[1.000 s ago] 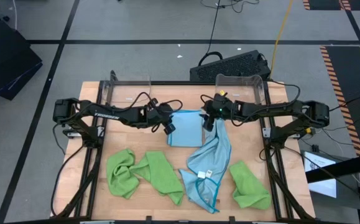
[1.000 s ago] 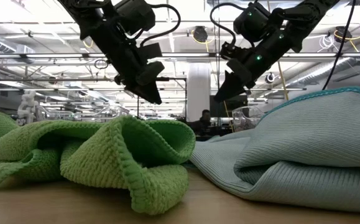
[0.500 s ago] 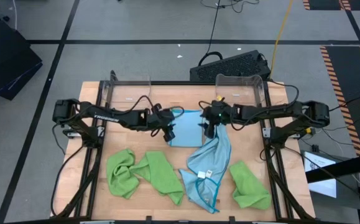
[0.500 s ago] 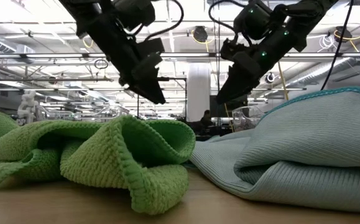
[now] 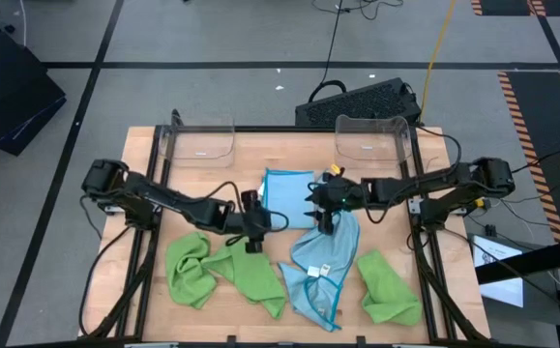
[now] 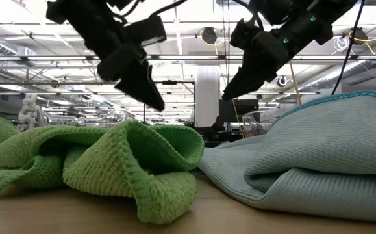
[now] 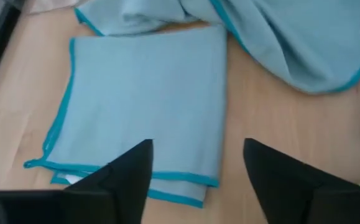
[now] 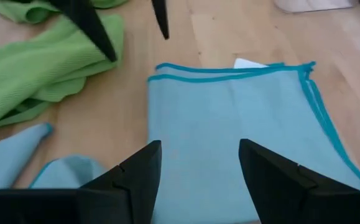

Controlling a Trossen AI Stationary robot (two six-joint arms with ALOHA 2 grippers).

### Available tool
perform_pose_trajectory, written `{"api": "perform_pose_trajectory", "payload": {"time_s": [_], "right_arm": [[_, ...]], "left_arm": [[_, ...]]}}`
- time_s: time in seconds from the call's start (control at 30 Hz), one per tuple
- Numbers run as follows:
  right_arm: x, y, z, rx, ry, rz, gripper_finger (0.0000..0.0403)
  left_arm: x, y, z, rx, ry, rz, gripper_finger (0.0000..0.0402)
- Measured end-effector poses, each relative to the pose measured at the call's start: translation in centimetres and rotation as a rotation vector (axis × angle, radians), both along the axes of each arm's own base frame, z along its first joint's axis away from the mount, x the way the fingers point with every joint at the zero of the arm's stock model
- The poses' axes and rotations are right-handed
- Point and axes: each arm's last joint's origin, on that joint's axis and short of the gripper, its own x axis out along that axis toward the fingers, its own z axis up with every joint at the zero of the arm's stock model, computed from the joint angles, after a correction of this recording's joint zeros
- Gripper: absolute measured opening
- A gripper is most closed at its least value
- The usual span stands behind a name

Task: Fold microfiber towels
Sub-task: Fold the top left blue microfiber cloth

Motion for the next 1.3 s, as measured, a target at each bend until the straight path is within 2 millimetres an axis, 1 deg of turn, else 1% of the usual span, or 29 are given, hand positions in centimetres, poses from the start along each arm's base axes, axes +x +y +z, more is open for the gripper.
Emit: {"api": "perform_pose_trajectory", "payload": {"time_s": [0.07, 0.13, 0.27, 0.37, 0.5, 0.57, 0.7, 0.9, 0.97, 1.03, 1.2, 1.3], "right_arm": [[0.0, 0.1, 0.0, -0.002, 0.0, -0.011, 0.0206], [0.0, 0.2, 0.0, 0.005, 0.0, -0.012, 0.0206], [0.0, 0.4, 0.0, 0.017, 0.002, -0.015, 0.0206], [0.0, 0.5, -0.1, 0.025, 0.004, -0.016, 0.0206], [0.0, 0.5, 0.0, 0.025, -0.001, -0.016, 0.0206], [0.0, 0.5, 0.0, 0.022, -0.002, -0.019, 0.0206], [0.0, 0.5, 0.0, 0.011, -0.007, -0.034, 0.0206], [0.0, 0.7, 0.0, 0.014, 0.0, -0.029, 0.0206], [0.0, 0.8, 0.0, 0.013, -0.001, -0.024, 0.0206], [0.0, 0.9, 0.0, 0.011, 0.0, -0.02, 0.0206], [0.0, 1.0, 0.0, 0.004, 0.001, -0.007, 0.0206], [0.0, 1.0, 0.0, 0.005, 0.001, -0.008, 0.0206]], "left_arm": [[0.5, -0.3, -0.9, 0.017, 0.008, -0.023, 0.0276], [0.7, -0.3, -2.0, 0.043, 0.053, -0.046, 0.028], [0.9, 0.2, -3.5, 0.076, 0.115, -0.039, 0.0265], [1.2, 0.6, -3.8, 0.03, 0.119, -0.049, 0.0246], [1.5, 0.5, -4.3, 0.009, 0.122, -0.091, 0.0228], [1.4, 0.5, -5.0, 0.021, 0.158, -0.11, 0.0226], [1.9, 0.9, -6.0, 0.015, 0.167, -0.129, 0.0225], [1.9, 1.4, -6.2, 0.013, 0.181, -0.084, 0.0219], [1.7, 1.5, -6.1, 0.022, 0.191, -0.078, 0.0205], [1.6, 1.7, -6.2, 0.029, 0.204, -0.067, 0.0183], [1.5, 2.8, -6.3, 0.022, 0.224, -0.025, 0.0113], [1.5, 3.3, -6.3, 0.028, 0.234, -0.03, 0.0072]]}}
